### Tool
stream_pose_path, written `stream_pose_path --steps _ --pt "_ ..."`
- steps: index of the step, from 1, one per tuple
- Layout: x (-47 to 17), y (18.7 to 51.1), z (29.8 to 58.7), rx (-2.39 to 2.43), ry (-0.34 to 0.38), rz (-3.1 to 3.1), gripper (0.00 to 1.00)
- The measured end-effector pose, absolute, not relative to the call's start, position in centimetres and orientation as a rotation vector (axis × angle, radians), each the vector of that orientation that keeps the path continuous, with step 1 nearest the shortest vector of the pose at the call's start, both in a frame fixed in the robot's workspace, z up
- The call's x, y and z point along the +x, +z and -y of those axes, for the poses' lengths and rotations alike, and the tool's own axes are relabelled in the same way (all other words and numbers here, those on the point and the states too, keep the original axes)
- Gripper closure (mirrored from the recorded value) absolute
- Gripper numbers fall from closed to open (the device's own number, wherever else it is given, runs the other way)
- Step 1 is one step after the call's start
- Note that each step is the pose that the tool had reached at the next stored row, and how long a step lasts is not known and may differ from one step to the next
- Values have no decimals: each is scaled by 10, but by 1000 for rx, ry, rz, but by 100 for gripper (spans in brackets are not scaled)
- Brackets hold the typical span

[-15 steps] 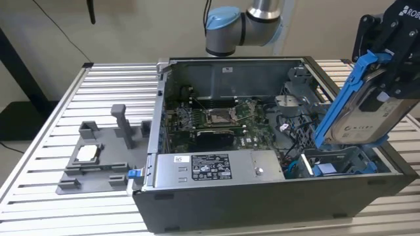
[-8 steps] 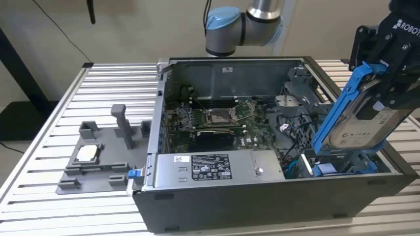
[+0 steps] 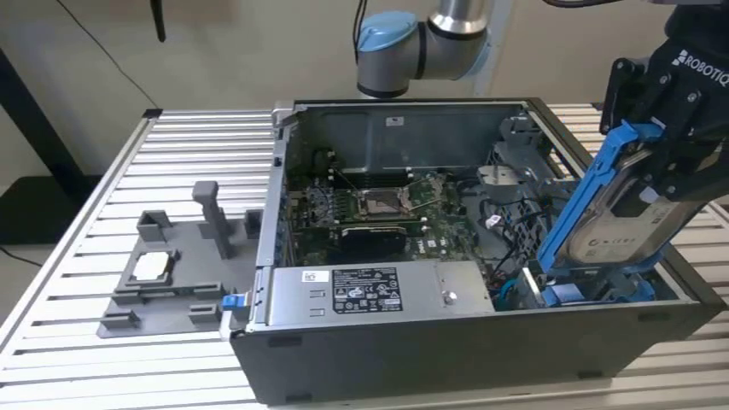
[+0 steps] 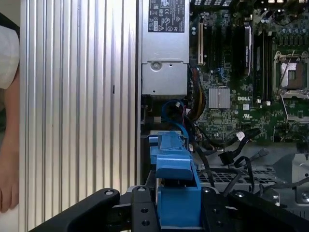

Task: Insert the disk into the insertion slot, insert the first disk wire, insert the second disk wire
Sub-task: 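Insert the disk into the insertion slot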

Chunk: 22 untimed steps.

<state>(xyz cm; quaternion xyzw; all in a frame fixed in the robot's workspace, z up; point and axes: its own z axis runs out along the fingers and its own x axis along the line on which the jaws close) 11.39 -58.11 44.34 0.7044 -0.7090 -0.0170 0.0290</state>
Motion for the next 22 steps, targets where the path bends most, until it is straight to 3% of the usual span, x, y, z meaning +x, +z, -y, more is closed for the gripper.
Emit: stream_pose_path --steps 22 --pt "114 433 581 2175 -55 2189 67"
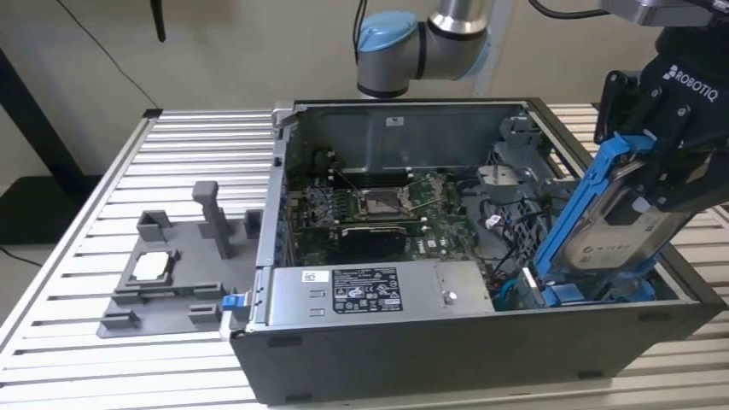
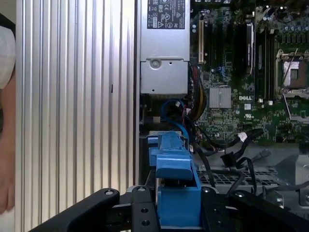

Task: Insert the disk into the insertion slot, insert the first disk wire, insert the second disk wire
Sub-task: 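Insert the disk into the insertion slot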

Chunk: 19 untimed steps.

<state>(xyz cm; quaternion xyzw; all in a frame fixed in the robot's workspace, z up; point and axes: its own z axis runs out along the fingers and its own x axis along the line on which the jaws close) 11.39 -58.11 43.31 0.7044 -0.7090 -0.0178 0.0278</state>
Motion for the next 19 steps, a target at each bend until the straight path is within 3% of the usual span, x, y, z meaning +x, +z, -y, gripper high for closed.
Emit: stream_pose_path --steps 19 --pt "120 415 581 2212 -104 2204 67"
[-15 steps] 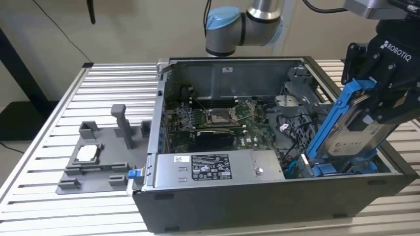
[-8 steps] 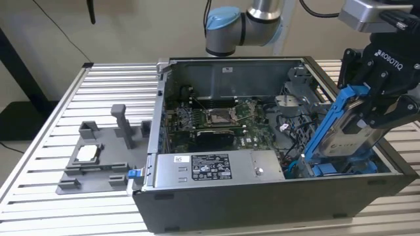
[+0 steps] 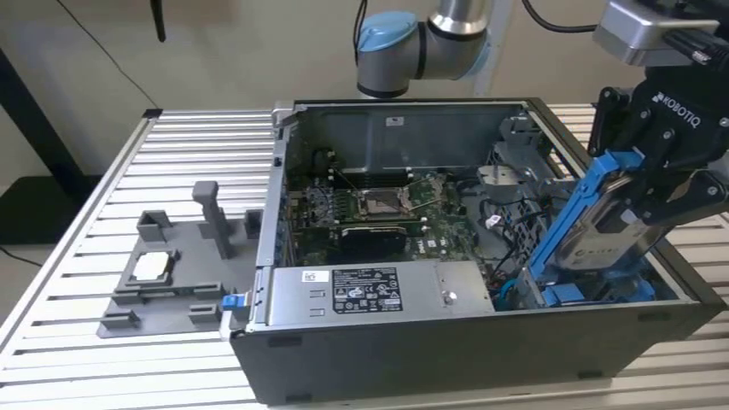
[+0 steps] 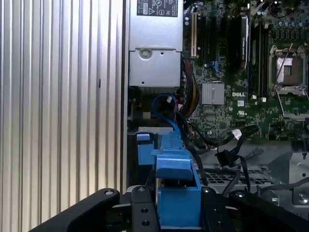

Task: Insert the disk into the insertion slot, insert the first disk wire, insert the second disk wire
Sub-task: 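Insert the disk into the insertion slot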

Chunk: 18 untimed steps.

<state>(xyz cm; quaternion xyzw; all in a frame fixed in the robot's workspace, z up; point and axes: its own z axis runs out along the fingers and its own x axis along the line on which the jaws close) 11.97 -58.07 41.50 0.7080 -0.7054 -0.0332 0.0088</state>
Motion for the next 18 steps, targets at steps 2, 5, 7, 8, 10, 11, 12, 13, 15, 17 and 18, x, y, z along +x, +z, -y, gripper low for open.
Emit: stream_pose_path --steps 2,5,7,8,10,11,12,13,15,17,18 --pt "121 413 581 2214 -105 2202 67" --pt "123 412 581 2219 -107 2199 67" --pt "124 410 581 2221 -108 2199 67" --pt "124 409 581 2221 -108 2199 67" --pt "124 406 581 2221 -109 2198 67" --pt "125 404 580 2222 -109 2198 67" --pt "125 402 580 2222 -109 2198 67" --pt "125 400 580 2222 -109 2198 67" --pt "125 397 580 2222 -109 2198 67" --pt "125 393 580 2222 -109 2198 67" --pt "125 391 580 2222 -109 2198 67"
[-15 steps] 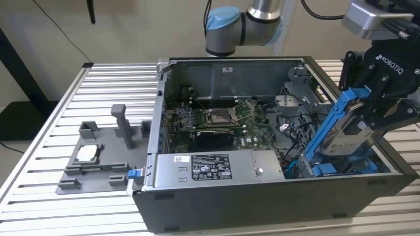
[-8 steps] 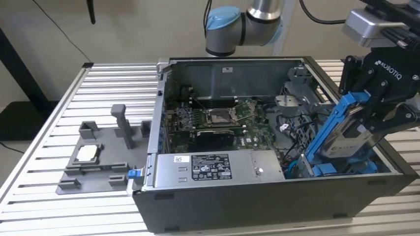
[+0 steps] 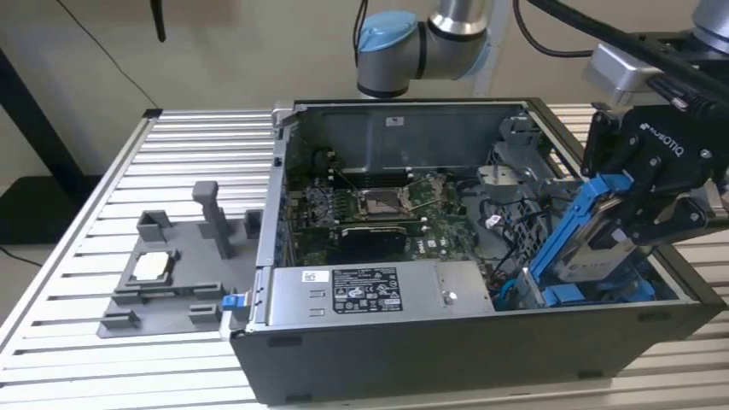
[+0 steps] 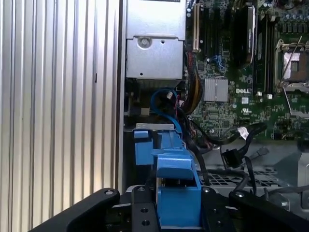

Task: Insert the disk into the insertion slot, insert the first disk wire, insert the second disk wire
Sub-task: 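Insert the disk into the insertion slot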

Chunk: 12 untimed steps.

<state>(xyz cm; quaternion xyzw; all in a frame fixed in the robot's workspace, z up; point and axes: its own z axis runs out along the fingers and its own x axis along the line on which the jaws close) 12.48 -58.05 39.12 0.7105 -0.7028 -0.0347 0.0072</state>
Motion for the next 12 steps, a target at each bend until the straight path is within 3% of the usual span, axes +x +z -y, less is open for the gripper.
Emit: stream_pose_path --steps 12 --pt "125 373 580 2223 -109 2197 67"
